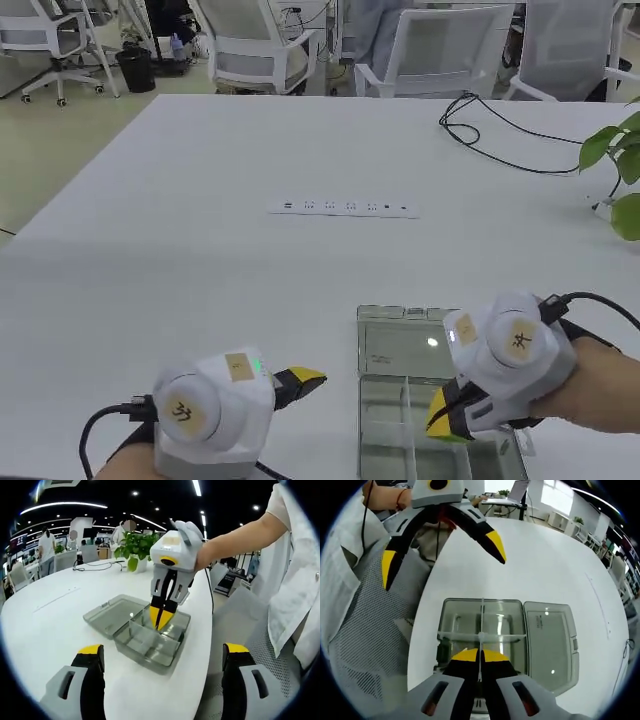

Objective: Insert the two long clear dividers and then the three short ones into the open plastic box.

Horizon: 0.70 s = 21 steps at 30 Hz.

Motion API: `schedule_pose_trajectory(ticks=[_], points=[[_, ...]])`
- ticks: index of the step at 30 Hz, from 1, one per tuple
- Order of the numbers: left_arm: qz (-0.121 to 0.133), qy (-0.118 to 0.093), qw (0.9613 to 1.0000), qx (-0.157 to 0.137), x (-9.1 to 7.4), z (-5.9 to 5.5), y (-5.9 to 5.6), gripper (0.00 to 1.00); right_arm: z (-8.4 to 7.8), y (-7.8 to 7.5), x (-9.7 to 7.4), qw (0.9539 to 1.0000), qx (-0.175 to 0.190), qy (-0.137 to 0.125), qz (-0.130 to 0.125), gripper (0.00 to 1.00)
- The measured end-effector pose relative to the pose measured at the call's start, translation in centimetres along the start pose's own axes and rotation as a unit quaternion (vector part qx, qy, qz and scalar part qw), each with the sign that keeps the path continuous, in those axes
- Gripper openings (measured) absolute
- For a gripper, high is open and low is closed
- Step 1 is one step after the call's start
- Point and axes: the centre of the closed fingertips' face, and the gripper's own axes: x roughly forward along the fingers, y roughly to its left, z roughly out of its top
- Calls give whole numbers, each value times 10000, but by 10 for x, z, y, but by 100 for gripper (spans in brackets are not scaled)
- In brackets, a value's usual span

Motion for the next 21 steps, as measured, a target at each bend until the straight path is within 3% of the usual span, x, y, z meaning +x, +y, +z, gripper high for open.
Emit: schedule_pose_trajectory(ticks=[10,15,21], points=[[8,7,10000,-30,-1,-1,0,100,2,2,-5,9996,220,-154,-95,9],[26,24,10000,-41,-3,-2,1,100,12,-2,-22,9962,601,-601,-189,14],[53,33,10000,-42,-6,-4,1,100,13,-8,-55,9882,1013,-1086,-383,21]])
